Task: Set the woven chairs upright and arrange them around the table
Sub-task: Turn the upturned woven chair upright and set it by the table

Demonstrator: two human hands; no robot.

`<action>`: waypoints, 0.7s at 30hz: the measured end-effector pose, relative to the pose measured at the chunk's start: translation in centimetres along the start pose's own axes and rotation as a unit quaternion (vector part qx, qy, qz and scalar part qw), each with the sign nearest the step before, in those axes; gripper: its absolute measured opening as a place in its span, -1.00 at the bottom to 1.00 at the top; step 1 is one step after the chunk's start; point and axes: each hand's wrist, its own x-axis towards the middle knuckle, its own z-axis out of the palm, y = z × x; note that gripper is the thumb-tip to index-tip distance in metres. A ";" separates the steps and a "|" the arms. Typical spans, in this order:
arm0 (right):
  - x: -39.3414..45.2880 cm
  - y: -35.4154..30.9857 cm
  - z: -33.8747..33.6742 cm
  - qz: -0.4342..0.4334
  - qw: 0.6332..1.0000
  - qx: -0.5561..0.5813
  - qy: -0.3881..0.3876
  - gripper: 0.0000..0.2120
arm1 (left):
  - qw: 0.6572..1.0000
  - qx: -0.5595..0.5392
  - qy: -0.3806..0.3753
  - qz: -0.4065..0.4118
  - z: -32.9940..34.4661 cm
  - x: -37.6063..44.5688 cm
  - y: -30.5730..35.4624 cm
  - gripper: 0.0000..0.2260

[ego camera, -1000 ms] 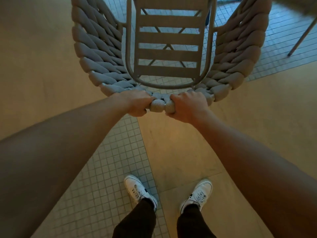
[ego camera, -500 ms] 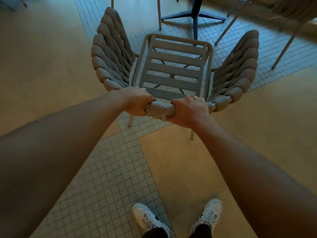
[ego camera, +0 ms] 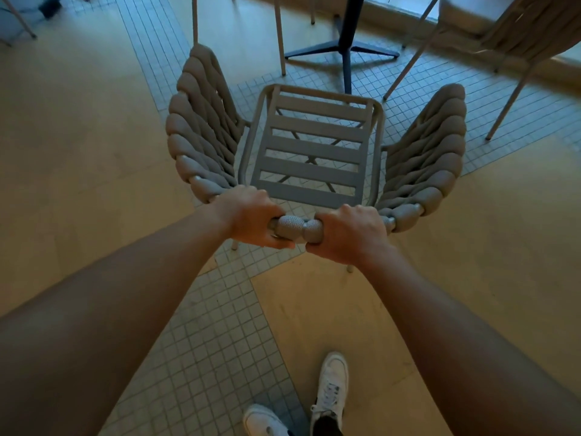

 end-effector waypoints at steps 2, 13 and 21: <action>0.9 0.4 -0.2 0.000 1.000 0.002 -0.003 -0.60 | 1.000 -0.002 0.015 0.008 -0.1 0.8 -0.8 -0.18; 7.9 3.3 -1.7 0.003 1.000 0.013 -0.003 -0.60 | 0.999 0.014 0.039 0.001 -2.1 6.8 -6.0 -0.24; 12.8 6.1 -2.8 -0.005 1.000 0.012 -0.005 -0.61 | 0.999 0.032 0.026 0.004 -4.1 11.0 -9.2 -0.33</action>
